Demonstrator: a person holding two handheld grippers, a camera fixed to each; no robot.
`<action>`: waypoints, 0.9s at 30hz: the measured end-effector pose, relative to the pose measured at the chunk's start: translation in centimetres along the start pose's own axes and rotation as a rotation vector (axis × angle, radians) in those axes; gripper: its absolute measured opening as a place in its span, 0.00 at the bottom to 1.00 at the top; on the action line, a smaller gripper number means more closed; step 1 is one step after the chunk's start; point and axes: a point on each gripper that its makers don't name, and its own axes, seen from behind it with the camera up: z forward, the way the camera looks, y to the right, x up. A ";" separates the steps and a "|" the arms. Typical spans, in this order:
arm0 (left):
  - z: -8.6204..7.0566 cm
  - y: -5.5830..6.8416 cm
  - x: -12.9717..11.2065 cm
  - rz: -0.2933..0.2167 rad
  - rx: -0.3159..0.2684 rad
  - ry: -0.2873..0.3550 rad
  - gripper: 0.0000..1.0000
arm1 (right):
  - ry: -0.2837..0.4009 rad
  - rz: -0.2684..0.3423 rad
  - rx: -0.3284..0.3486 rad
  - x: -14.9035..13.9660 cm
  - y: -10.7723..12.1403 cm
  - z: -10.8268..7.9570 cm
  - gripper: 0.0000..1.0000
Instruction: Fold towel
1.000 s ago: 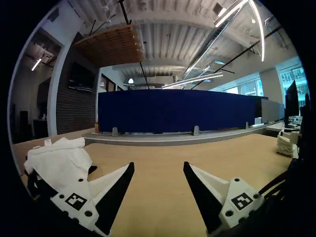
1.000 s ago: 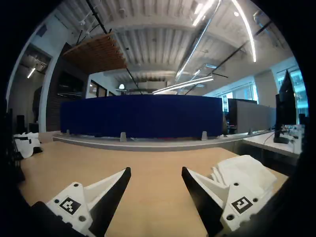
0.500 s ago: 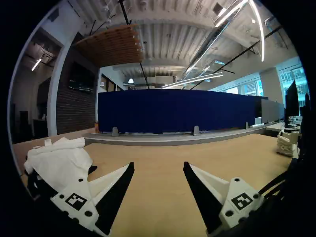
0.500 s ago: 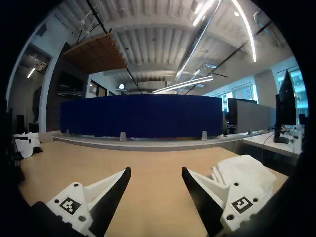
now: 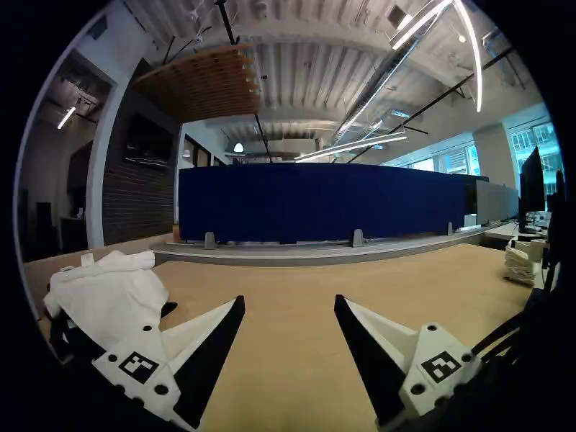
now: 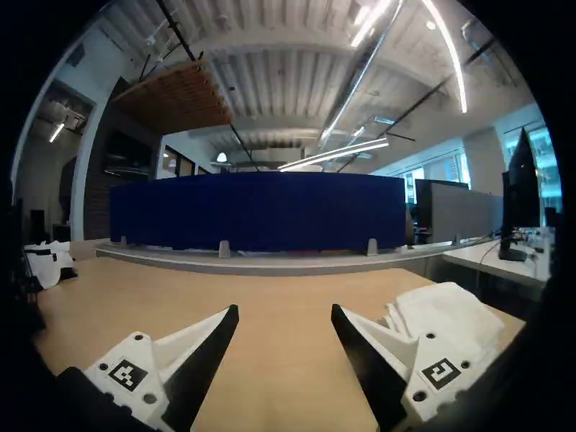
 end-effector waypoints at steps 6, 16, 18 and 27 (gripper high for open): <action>0.0 0.0 -0.1 0.000 0.000 0.000 0.92 | 0.000 0.000 0.000 0.0 0.0 0.0 1.00; -0.1 0.0 -0.2 0.000 0.000 0.000 0.92 | -0.001 0.000 0.000 0.0 0.1 -0.1 1.00; -0.1 0.0 -0.2 0.000 0.000 0.000 0.92 | 0.000 0.000 0.000 0.0 0.1 -0.1 1.00; 0.0 -0.2 -0.4 -0.002 0.000 0.000 0.92 | -0.001 0.000 0.000 0.0 0.0 -0.2 1.00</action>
